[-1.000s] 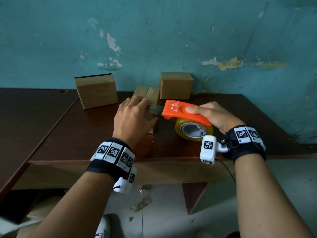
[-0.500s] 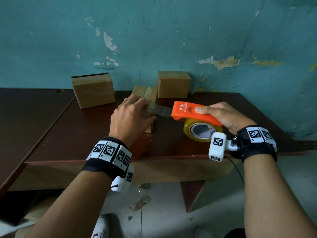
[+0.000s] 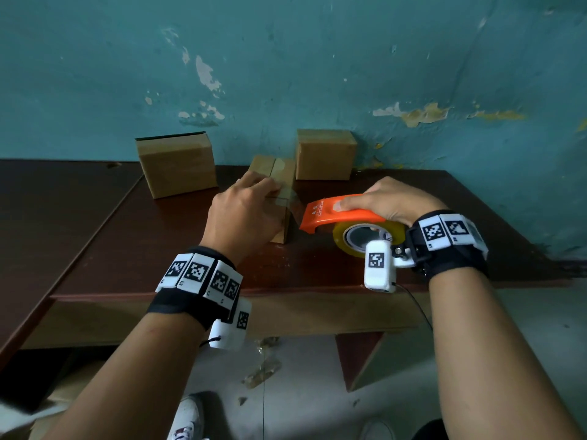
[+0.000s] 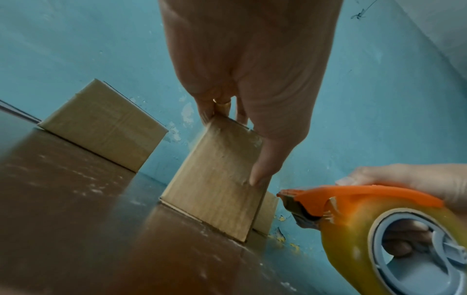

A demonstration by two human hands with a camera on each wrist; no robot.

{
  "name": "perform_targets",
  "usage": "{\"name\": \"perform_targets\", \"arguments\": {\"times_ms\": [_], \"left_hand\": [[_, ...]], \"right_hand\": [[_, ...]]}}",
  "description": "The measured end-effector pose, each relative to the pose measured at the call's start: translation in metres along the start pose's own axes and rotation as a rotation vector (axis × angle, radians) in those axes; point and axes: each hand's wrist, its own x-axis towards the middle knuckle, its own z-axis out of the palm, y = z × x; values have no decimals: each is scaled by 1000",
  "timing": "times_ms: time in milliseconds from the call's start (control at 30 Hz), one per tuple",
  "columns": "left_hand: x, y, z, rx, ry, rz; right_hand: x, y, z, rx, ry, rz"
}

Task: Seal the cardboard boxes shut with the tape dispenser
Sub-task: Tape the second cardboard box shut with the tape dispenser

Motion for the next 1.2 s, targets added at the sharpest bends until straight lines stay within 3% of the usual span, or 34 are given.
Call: {"name": "perform_targets", "arguments": {"times_ms": [300,933,1200], "left_hand": [[0,-5,1,8,-24,49],[0,-6,11,23,43,16],[0,-5,9,47,19,8]], "right_hand": [[12,-13,10,-49,9,66],[15,-23,15,-8,-41,139],[3,-31,10,-17,-152,96]]}}
